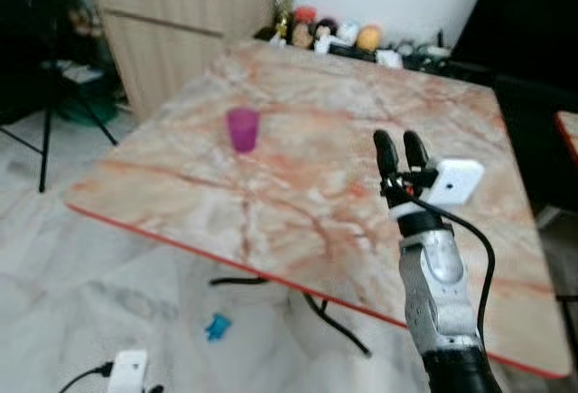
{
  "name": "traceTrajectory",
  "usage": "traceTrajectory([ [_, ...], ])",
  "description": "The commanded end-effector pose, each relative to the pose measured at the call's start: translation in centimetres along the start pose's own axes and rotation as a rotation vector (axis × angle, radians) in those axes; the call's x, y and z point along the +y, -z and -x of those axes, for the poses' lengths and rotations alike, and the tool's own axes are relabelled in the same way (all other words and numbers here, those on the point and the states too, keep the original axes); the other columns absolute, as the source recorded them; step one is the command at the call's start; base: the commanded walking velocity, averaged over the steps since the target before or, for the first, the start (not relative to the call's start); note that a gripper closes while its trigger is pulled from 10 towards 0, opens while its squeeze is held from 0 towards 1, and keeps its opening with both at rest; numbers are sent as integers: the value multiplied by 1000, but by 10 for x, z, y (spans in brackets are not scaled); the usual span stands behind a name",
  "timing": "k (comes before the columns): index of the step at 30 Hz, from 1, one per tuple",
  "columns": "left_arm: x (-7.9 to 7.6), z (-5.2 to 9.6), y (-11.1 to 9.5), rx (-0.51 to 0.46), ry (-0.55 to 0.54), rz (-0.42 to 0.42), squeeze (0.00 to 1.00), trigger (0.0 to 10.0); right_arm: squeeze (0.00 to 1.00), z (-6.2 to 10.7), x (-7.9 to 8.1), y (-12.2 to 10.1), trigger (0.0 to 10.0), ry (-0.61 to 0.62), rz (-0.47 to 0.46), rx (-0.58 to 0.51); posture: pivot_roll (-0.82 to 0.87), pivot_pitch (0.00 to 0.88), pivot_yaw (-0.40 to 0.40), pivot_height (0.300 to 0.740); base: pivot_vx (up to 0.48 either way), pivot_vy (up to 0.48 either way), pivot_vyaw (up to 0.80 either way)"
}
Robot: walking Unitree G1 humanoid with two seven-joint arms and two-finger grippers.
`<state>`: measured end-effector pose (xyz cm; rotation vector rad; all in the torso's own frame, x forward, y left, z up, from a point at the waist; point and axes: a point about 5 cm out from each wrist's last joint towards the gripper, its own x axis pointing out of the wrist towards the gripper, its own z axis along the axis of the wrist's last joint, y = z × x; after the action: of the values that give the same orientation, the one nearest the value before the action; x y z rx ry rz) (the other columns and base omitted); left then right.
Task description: Setting the table
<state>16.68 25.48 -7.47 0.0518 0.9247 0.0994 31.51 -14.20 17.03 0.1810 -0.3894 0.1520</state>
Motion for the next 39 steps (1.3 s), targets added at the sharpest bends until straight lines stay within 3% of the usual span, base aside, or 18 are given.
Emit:
traceTrajectory([
  [1,-8,1,8,19,30,16,0,10000,0,4,-10,1,10000,32,3,12,92,33,-61,740,0,315,0],
  [16,-23,0,13,30,41,19,0,10000,0,3,-11,2,10000,54,-5,7,95,33,-60,740,0,417,0],
  [39,-26,-3,6,19,50,-4,0,10000,0,3,-13,4,10000,75,1,15,100,33,-57,740,0,0,0],
])
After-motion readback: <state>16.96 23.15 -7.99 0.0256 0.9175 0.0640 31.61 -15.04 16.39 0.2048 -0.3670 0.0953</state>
